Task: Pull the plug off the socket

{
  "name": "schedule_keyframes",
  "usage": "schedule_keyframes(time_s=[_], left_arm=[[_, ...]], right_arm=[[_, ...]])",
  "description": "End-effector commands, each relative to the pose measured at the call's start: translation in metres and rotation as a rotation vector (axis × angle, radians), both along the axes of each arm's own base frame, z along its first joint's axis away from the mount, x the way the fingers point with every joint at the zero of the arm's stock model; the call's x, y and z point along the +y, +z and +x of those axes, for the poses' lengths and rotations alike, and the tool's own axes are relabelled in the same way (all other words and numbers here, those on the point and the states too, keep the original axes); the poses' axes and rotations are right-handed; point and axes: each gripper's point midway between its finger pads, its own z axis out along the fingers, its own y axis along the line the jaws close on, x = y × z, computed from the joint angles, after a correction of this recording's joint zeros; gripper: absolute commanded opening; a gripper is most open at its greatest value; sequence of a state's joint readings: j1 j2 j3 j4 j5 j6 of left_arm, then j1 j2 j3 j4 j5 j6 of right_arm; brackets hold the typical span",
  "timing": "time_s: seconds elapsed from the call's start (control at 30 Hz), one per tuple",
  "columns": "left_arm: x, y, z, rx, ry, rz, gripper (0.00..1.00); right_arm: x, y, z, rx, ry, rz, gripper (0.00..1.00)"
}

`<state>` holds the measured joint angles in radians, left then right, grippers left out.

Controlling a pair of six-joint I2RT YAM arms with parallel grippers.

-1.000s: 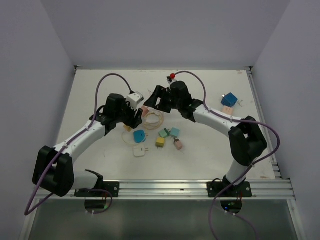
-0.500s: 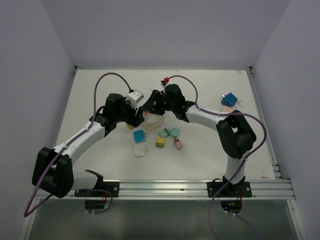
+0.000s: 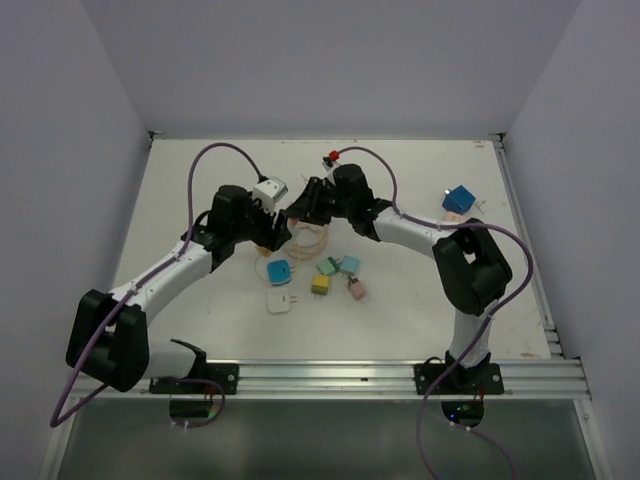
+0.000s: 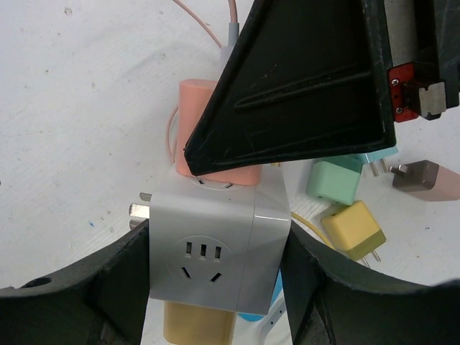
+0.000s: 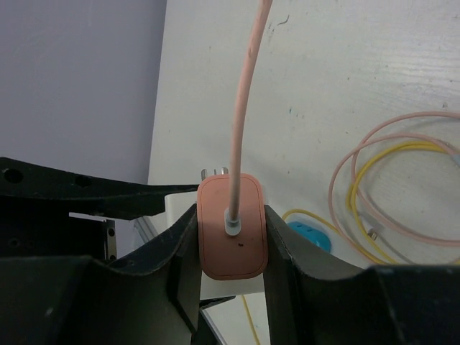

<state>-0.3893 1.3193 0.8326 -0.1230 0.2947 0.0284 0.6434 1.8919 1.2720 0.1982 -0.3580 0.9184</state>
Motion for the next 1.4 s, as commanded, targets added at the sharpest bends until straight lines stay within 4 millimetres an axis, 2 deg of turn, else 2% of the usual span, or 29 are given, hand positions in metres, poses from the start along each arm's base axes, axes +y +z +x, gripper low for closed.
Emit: schedule_keyframes(time_s=[0.0,0.23,0.5,0.63,0.8,1.03,1.27,1.33,1.37], left_arm=[[-0.012,0.016,0.011,-0.050,-0.015,-0.035,0.00],[-0.016,-0.003,0.007,0.019,-0.030,0.014,0.00],[-0.008,-0.023,0.007,0.074,0.018,0.112,0.00],[-0.001,-0.023,0.010,0.068,0.062,0.142,0.00],[0.005,-0.013,0.013,0.031,0.098,0.143,0.00],[0.008,-0.014,0.013,0.042,0.111,0.155,0.00],[0.008,-0.020,0.012,0.076,0.113,0.165,0.00],[0.008,-0.016,0.012,0.069,0.116,0.160,0.00],[0.006,-0.007,0.011,0.046,0.109,0.140,0.00]], right_arm=[[-0.011,0.065,0.037,-0.143,-0.044,0.101,0.00],[-0.053,0.123,0.088,-0.294,-0.149,0.119,0.00],[-0.080,0.169,0.111,-0.401,-0.204,0.108,0.00],[-0.092,0.176,0.116,-0.422,-0.222,0.083,0.00],[-0.105,0.190,0.117,-0.457,-0.232,0.065,0.00],[-0.145,0.211,0.132,-0.498,-0.320,0.029,0.00],[-0.172,0.231,0.138,-0.550,-0.385,0.032,0.00],[-0.176,0.238,0.139,-0.561,-0.390,0.036,0.00],[-0.175,0.238,0.137,-0.563,-0.376,0.038,0.00]])
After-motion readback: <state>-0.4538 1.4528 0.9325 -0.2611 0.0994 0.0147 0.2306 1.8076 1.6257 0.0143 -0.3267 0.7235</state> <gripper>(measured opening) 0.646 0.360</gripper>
